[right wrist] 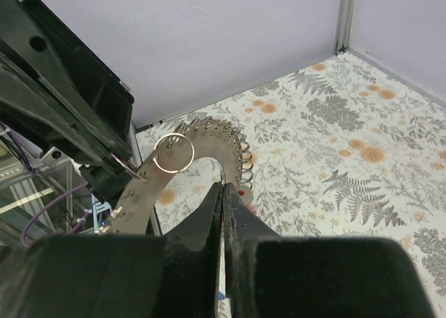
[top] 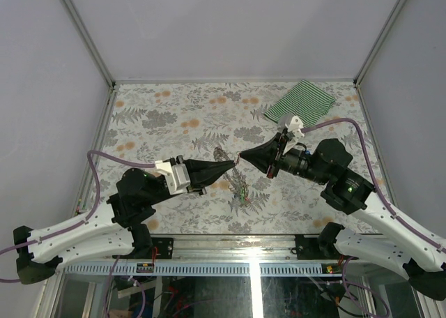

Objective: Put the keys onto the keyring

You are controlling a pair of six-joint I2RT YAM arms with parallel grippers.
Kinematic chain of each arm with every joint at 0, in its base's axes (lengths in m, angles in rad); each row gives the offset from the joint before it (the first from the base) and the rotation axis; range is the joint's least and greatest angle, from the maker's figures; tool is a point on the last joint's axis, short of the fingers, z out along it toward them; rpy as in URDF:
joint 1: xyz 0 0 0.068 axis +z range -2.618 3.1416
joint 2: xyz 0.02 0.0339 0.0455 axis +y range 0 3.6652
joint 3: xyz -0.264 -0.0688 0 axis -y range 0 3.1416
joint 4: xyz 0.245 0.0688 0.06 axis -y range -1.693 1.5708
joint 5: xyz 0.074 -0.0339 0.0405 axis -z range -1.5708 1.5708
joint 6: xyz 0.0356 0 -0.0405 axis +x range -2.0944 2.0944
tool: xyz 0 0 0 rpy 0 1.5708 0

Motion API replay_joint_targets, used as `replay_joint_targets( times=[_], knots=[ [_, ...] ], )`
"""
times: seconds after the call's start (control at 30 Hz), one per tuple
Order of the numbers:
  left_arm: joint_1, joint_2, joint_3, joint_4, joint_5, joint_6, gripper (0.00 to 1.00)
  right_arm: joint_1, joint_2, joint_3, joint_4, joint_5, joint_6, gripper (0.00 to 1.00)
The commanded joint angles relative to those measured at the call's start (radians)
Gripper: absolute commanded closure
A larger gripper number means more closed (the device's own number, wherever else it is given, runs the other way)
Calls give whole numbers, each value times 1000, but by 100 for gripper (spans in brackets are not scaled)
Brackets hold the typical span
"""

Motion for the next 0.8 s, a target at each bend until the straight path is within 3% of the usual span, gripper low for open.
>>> replay_joint_targets(
  times=[0.0, 0.23, 0.43, 0.57, 0.77],
  knots=[
    [-5, -22, -5, 147, 32, 23, 100, -1, 3, 44, 0, -2, 21, 100],
    [-5, -34, -7, 137, 35, 30, 100, -1, -46, 3, 16, 38, -44, 100],
    [-4, -40, -2, 102, 96, 57, 100, -2, -151, -132, 152, 83, -163, 100],
    [-5, -41, 16, 56, 116, 54, 100, -1, -148, -117, 5, 153, -200, 100],
    [-5, -40, 32, 9, 116, 23, 100, -2, -132, -131, -136, 185, -104, 100]
  ],
)
